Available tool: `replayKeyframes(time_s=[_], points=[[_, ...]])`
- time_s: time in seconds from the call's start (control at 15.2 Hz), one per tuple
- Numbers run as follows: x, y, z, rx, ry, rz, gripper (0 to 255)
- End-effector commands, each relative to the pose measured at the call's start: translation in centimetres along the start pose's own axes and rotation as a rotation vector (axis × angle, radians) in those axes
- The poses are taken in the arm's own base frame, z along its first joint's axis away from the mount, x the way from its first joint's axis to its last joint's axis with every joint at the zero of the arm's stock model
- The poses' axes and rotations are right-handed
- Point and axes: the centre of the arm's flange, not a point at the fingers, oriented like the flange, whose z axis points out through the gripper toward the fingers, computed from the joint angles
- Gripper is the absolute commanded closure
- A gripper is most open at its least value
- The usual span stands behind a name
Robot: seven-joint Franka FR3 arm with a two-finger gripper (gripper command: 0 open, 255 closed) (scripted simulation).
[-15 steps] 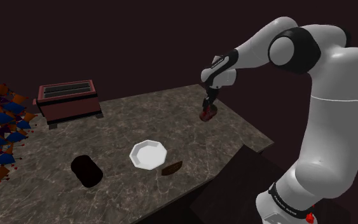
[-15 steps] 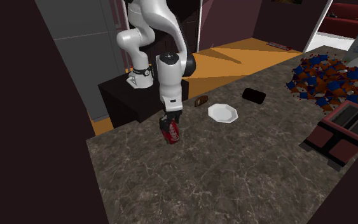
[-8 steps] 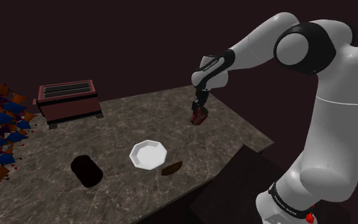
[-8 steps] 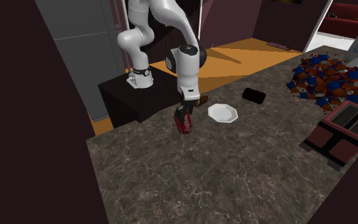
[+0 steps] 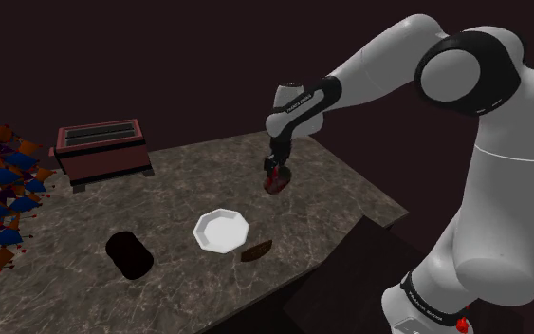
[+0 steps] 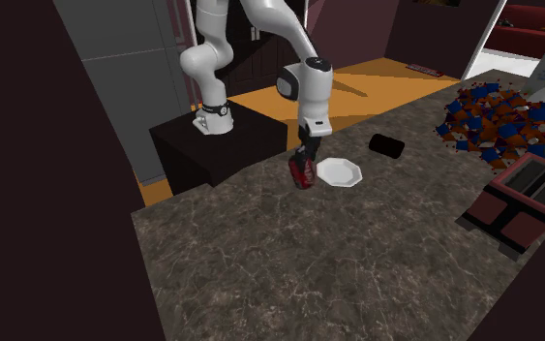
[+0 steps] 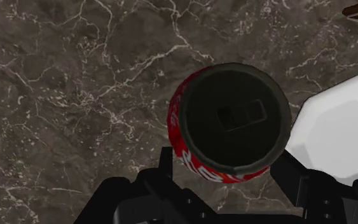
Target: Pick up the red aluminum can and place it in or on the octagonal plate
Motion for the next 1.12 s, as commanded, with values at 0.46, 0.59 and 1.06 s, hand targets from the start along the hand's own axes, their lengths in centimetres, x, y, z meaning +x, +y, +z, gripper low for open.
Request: replayKeyframes(time_s=[0.46, 0.59, 1.06], points=[[3.8, -11.3, -0.7, 0.0, 0.001, 0.002, 255], [4.7, -13.8, -0.8, 0.0, 0.001, 0.002, 255], [7.9, -23.6, -1.4, 0.0, 0.001, 0.002, 255]])
